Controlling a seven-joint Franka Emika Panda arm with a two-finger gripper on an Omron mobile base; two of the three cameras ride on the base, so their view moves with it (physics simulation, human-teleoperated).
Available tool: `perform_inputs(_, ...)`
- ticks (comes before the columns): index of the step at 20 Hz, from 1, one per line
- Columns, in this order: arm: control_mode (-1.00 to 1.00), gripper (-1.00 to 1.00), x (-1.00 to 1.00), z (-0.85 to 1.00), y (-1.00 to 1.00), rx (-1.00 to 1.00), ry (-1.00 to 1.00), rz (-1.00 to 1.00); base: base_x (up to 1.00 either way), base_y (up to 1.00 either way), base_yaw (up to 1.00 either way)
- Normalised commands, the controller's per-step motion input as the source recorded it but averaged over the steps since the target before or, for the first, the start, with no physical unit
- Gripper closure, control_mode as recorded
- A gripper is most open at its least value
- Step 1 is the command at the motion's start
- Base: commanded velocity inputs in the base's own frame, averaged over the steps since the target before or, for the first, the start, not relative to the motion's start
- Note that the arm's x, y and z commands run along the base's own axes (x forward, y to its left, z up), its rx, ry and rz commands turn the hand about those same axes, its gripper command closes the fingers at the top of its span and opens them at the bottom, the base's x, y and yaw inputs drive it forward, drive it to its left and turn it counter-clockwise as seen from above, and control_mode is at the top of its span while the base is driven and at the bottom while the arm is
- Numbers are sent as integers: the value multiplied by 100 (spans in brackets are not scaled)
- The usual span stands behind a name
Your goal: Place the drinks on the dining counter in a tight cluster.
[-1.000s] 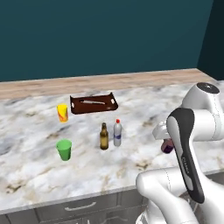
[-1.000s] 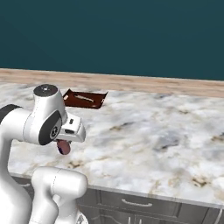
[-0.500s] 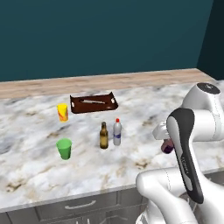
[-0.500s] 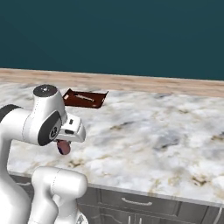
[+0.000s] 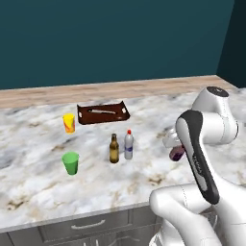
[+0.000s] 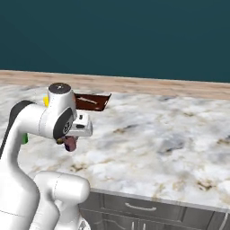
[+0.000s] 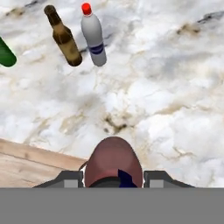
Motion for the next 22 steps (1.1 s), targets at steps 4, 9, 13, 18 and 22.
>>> perform_inputs(4, -100, 100, 100, 1, 1, -3, 4, 41, 0, 0, 0)
perform_inputs(9, -100, 100, 96, 0, 2, -6, 0, 44, 0, 0, 0)
perform_inputs(13, -100, 100, 58, -21, 0, -6, 2, 25, 0, 0, 0)
perform_inputs(18, -100, 100, 51, -31, 0, 0, 0, 29, 0, 0, 0)
perform_inputs(22, -100, 100, 23, -30, -3, 0, -3, 36, 0, 0, 0)
